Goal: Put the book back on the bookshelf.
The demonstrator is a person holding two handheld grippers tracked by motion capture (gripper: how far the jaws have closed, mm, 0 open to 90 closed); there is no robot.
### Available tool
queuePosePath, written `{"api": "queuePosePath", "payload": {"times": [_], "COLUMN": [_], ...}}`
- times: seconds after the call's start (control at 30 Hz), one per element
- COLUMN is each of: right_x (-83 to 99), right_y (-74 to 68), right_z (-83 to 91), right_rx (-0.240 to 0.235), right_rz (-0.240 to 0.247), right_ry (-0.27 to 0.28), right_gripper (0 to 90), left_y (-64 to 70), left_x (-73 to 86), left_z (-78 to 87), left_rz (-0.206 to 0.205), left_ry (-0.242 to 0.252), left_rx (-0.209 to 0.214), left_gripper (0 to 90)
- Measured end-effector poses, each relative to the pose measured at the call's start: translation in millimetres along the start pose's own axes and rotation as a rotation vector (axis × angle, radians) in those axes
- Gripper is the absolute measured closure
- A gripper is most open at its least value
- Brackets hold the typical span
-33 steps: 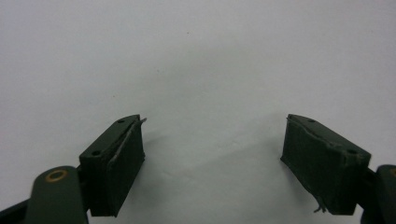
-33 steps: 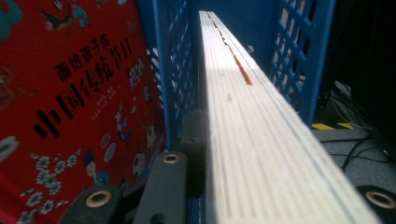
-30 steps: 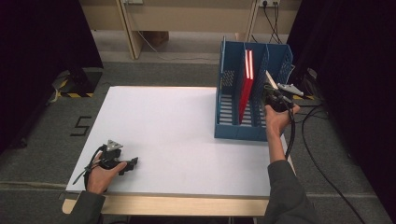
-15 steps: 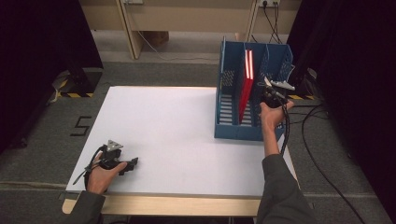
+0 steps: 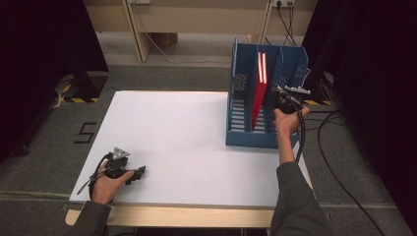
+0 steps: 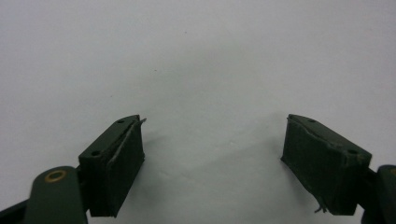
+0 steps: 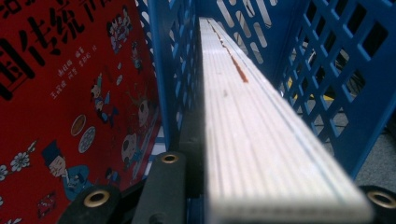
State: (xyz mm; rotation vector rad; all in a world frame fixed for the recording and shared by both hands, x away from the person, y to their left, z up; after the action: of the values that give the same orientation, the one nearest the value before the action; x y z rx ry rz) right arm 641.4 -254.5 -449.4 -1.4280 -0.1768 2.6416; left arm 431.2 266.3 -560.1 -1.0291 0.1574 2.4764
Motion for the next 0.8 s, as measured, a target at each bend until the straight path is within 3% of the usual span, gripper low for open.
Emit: {"api": "queuePosePath", "payload": {"times": [0.17,0.23,0.3,0.4,0.57,0.73,0.8], "right_x": [1.3,2.7,8.2,13.1,15.8,17.9,21.8], "right_y": [-1.8,-1.9,-1.0,1.1,-3.4,-0.6,1.7], "right_z": [4.3,7.7,8.8,11.7,24.6,41.6,49.5], "right_rx": [-0.023,-0.011,-0.015,-0.051,-0.105,-0.121,-0.144], "right_rz": [-0.003,0.033,0.026,0.0,0.014,0.066,0.063], "right_ry": [-0.013,-0.03,-0.061,-0.06,-0.07,-0.049,-0.052], "right_gripper": [72.9,72.4,71.8,69.8,65.7,65.5,65.2], "left_y": [0.3,0.7,1.1,1.0,1.1,1.2,1.1], "left_x": [0.0,-0.2,-0.1,0.0,-0.2,-0.1,0.0], "left_z": [0.0,-0.1,0.0,-0.1,-0.2,-0.1,-0.2], "left_rz": [-0.002,-0.002,-0.004,-0.002,-0.003,-0.003,-0.003], "left_ry": [0.0,0.0,0.0,0.0,-0.001,0.0,0.0], "left_rx": [0.0,0.001,0.002,0.003,0.0,0.0,0.0], "left_gripper": [19.6,19.5,19.6,19.4,19.4,19.5,19.5]}}
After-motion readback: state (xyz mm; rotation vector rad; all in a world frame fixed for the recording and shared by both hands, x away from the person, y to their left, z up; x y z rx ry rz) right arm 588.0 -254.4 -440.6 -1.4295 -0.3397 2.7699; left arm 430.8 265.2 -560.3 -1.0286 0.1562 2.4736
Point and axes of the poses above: each handheld gripper's, and its own axes: z roughly backward along the jaws, x roughly out of its underside, y roughly to its right, the point moved 9 cm from there along -z, roughly forward along the jaws, and after that the axes turned 8 degrees about -z, right-handed, at the moved point
